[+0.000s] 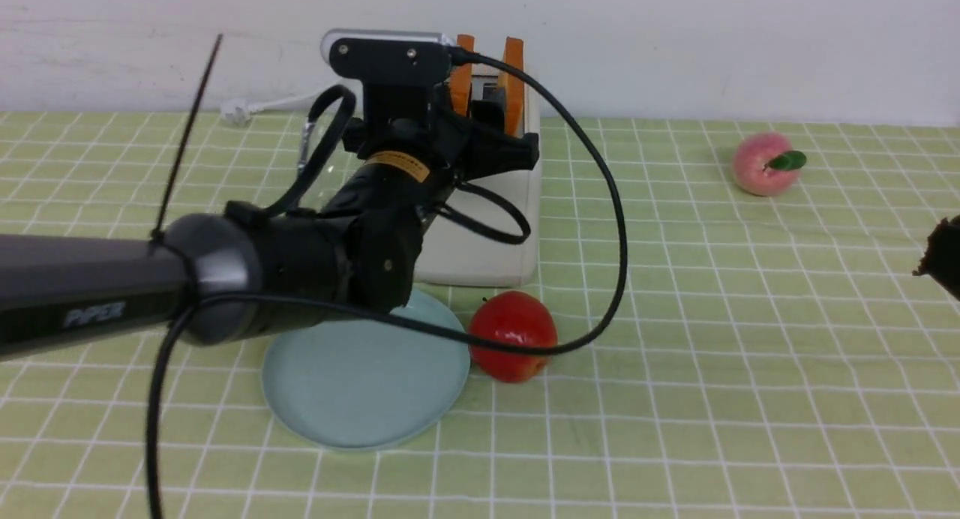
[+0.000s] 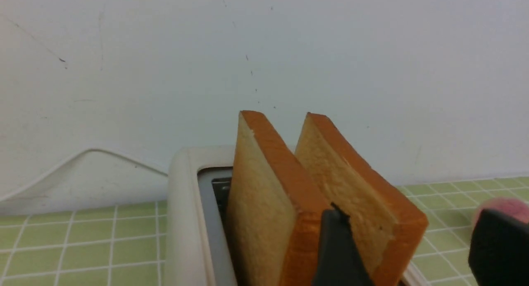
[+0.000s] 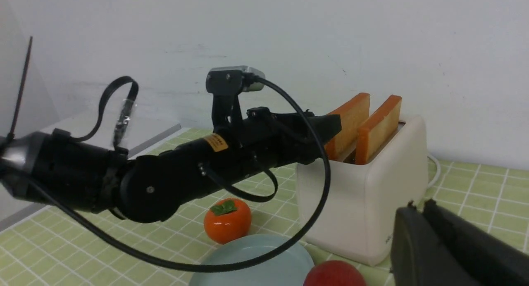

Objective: Take toasted bread from bread machine on green coffee tablecloth place on plate.
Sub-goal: 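Reach for a toast slice standing in the toaster with the left gripper, then place the slice of bread on the plate with the left gripper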

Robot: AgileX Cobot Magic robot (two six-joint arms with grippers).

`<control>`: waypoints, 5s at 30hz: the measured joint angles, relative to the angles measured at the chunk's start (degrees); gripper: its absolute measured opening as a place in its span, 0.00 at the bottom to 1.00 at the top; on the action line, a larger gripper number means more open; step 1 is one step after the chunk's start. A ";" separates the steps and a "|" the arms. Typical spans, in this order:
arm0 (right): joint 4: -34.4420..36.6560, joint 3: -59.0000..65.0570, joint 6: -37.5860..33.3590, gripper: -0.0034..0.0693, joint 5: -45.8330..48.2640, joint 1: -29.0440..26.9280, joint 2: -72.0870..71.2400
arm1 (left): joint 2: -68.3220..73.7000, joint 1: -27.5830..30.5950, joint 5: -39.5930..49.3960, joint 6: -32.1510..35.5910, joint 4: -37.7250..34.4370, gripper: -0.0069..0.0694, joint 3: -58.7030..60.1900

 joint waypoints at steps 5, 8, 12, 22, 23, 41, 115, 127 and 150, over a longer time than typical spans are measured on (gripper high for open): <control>0.00 0.00 -0.05 0.09 -0.91 0.00 0.00 | 2.41 1.03 0.80 3.66 -4.30 0.64 -3.73; 0.00 0.00 -0.05 0.09 -1.24 0.00 0.00 | 3.69 3.17 4.11 3.57 -5.22 0.64 -6.19; 0.00 0.00 -0.20 0.10 -1.24 0.00 0.00 | 5.39 4.43 7.00 2.23 -4.24 0.64 -8.25; 0.00 0.00 -1.54 0.11 -1.24 0.00 0.00 | 6.98 4.56 7.86 -1.58 4.85 0.57 -8.86; 0.00 0.00 -1.54 0.11 -1.24 0.00 0.00 | 7.15 4.67 7.91 -1.74 4.66 0.55 -8.86; 0.00 0.00 -1.56 0.12 -1.24 0.00 0.00 | 7.50 4.97 6.69 -1.99 0.97 0.22 -10.80; 0.00 0.00 -1.68 0.08 -2.77 0.00 0.00 | -16.18 14.83 51.83 -8.39 -1.85 0.53 14.17; 0.00 0.00 -1.68 0.09 -2.77 0.00 0.00 | -20.01 14.83 47.74 -8.39 1.30 0.89 14.17; 0.00 0.00 -1.74 0.10 -2.66 0.00 0.00 | -20.73 14.83 61.30 -8.38 4.92 0.07 11.74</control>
